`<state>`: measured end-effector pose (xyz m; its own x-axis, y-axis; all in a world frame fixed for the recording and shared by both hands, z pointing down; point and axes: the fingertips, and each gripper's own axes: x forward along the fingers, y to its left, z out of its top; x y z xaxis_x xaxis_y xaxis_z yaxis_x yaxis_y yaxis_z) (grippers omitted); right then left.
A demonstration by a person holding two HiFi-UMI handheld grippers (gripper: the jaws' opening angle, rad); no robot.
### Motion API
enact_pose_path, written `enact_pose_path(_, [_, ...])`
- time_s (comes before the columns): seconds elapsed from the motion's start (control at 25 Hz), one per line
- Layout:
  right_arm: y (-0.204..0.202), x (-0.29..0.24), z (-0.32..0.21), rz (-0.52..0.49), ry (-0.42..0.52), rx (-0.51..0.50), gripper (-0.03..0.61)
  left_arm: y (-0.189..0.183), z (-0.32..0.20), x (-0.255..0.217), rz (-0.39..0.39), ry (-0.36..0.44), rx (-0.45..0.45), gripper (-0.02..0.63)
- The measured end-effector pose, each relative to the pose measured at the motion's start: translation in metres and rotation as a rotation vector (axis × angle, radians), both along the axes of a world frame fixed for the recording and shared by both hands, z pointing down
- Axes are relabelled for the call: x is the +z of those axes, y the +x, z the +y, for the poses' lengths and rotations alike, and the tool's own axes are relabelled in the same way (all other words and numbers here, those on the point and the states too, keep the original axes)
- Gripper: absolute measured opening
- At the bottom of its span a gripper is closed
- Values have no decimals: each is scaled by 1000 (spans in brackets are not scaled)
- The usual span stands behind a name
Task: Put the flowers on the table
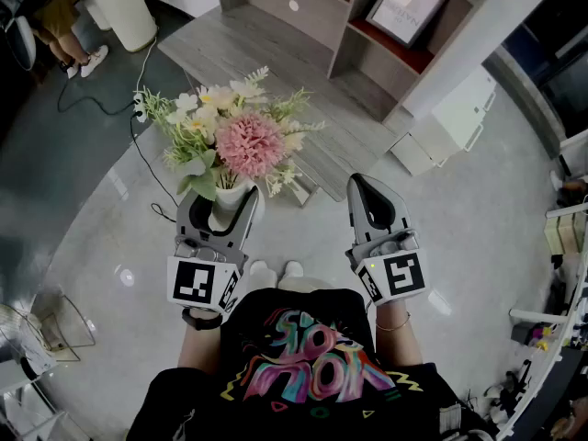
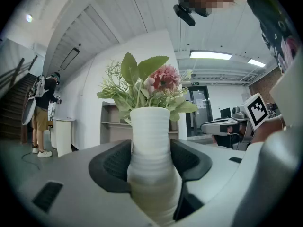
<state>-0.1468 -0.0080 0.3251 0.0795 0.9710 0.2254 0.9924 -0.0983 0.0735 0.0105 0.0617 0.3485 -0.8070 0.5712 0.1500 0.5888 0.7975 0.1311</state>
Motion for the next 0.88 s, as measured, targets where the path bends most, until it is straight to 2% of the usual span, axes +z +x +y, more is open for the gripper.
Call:
enact_pose_path(0.48, [-4,-3,2,16,-3,-38,14,-2,-1,-10,-1,-11,-38,267])
enact_pose_path(0.88, [-7,14,4,32,-15,-54,15,-3,1,1,-17,-27,-60,267])
